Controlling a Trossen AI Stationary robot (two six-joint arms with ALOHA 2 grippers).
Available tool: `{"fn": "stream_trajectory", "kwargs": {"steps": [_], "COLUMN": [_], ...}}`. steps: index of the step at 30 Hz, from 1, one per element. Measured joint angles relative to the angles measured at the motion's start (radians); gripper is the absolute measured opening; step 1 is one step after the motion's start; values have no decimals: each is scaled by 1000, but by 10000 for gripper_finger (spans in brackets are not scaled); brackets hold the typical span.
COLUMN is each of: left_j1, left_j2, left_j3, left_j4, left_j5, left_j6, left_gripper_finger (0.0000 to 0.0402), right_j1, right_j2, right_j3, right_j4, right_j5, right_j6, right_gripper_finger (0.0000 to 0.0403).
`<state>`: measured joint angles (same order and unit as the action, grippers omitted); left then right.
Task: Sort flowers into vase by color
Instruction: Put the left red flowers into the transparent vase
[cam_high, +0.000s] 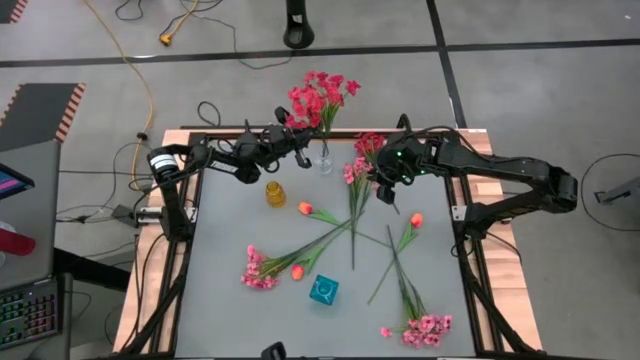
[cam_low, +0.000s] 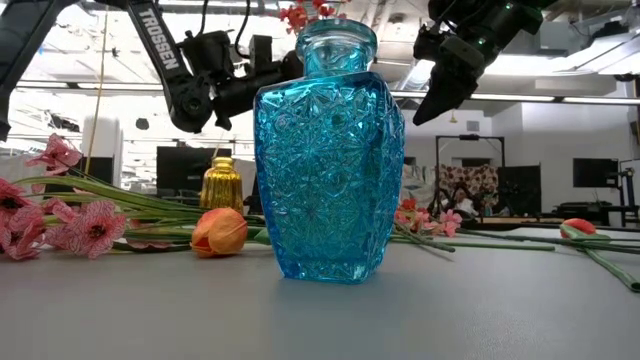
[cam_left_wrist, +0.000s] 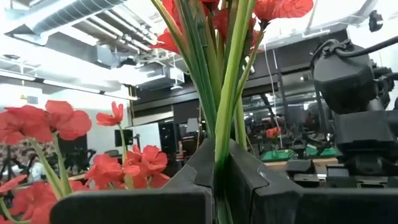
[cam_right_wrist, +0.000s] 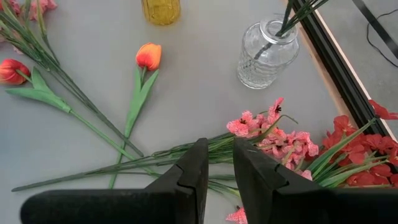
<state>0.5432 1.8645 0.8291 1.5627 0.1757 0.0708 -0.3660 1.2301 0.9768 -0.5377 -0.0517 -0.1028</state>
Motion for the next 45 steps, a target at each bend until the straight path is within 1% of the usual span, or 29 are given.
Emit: {"fn": "stream_trajectory", "kwargs": {"steps": [8, 17, 22, 27, 31, 34, 38, 41, 45], "left_j1": [0, 0, 0, -1, -5, -5, -5, -6, -5], "left_j2": [0, 0, 0, 0, 0, 0, 0, 0, -6], "left_j3": [0, 0, 0, 0, 0, 0, 0, 0, 0], "left_j4": [-47, -90, -135, -174, -192, -202, -237, -280, -300], "left_j5": [-1, -3, -7, -49, -82, -87, -113, -113, -113], "left_j6": [77, 94, 77, 116, 106, 82, 63, 66, 65], "left_gripper_finger": [2, 2, 2, 2, 6, 29, 78, 114, 151], "right_j1": [0, 0, 0, 0, 0, 0, 0, 0, 0], "right_j2": [0, 0, 0, 0, 0, 0, 0, 0, 0], "right_j3": [0, 0, 0, 0, 0, 0, 0, 0, 0], "right_j4": [0, 0, 0, 0, 0, 0, 0, 0, 0], "right_j5": [0, 0, 0, 0, 0, 0, 0, 0, 0], "right_j6": [0, -1, -1, -1, -1, -1, -1, -1, -1], "right_gripper_finger": [103, 103, 103, 103, 103, 103, 103, 103, 103]}}
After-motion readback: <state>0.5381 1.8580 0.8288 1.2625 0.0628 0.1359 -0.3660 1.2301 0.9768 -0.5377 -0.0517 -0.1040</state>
